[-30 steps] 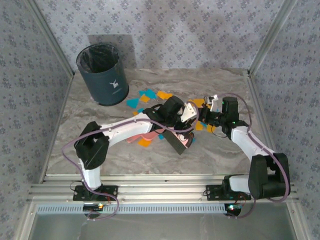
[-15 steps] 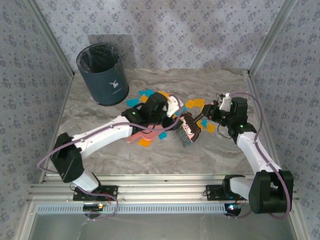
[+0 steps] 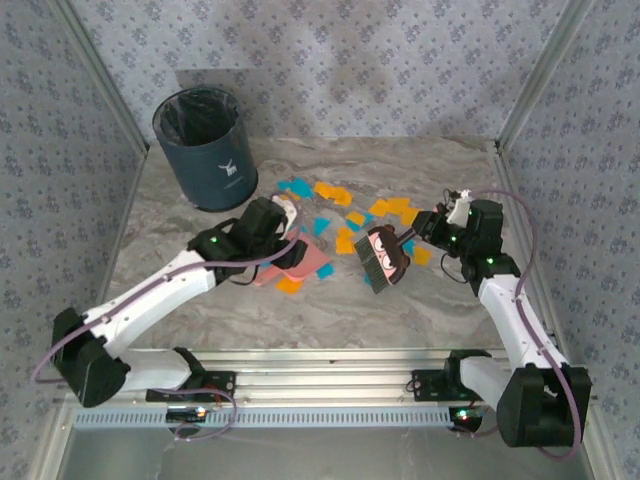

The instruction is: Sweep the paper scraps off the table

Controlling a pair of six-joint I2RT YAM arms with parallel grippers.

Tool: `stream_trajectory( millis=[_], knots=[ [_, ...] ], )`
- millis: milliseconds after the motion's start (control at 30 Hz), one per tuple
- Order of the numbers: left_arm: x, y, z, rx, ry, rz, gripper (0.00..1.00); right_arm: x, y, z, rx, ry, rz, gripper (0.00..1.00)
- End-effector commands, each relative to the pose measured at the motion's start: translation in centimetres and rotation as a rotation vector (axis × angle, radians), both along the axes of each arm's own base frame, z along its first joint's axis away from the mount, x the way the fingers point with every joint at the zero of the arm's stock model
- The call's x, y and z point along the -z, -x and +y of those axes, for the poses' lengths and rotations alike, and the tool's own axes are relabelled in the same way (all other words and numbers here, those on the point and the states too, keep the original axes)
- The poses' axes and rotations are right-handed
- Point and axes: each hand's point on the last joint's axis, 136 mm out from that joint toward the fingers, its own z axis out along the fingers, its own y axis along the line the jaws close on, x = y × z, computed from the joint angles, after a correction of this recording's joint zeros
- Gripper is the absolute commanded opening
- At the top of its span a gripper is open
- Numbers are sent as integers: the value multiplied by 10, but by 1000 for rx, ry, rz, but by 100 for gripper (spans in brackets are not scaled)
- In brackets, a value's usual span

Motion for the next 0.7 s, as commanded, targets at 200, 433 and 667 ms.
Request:
stream_trajectory(
  millis=[200,433,667],
  knots=[
    [14,28,65,-41,-163,98,68,-8,7,-12,27,29,-17,0],
    [39,39,62,102,-231,155,68,-8,10,-14,34,31,-13,0],
    [70,32,60,174,-312,151,73,-5,13,-14,33,23,-3,0]
  ],
)
